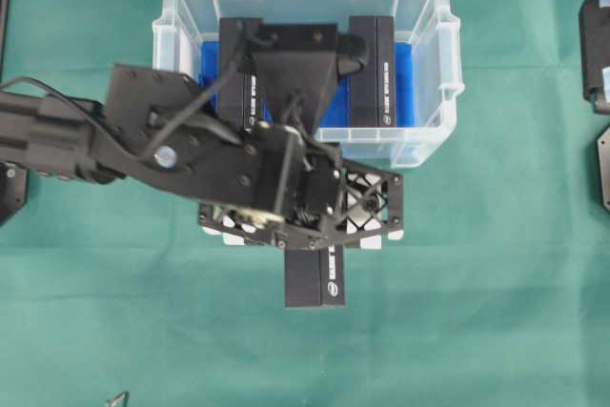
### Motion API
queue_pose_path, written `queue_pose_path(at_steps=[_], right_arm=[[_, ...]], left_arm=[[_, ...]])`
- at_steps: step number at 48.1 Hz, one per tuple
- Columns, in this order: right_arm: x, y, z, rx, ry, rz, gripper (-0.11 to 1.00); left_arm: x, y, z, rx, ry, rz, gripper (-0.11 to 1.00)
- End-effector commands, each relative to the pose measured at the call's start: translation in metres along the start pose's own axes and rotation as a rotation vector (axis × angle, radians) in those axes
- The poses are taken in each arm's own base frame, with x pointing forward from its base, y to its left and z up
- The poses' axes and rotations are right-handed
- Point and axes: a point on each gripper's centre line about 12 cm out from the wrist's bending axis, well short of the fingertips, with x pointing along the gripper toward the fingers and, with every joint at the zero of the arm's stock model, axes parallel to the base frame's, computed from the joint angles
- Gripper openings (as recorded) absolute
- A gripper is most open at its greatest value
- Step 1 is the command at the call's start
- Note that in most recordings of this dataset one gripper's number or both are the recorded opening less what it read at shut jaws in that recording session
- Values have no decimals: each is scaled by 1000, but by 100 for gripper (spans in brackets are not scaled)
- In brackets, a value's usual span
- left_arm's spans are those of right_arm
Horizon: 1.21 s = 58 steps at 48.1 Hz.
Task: Take the box out of the case with the left arm.
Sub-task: 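Carry the box toward the near side and lower it onto the table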
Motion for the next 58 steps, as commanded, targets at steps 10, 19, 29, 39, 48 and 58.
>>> queue_pose_path(at_steps=[10, 19, 29, 39, 48, 58], right_arm=[[-3, 0, 1, 4, -8, -1, 0], [-3, 0, 0, 4, -1, 0, 0], [-3, 0, 0, 4, 3, 0, 0], [-4, 0, -1, 4, 2, 0, 0], [-4, -1, -1, 4, 0, -2, 0], [-3, -1, 0, 6, 1, -2, 0]], left_arm=[[25, 9, -8, 5, 15, -83, 63], [65, 18, -18, 2, 22, -78, 63], [98, 26, -27, -30, 35, -89, 63], [115, 36, -31, -54, 43, -64, 63], [116, 35, -29, -59, 45, -75, 63], [120, 37, -31, -62, 60, -73, 63]])
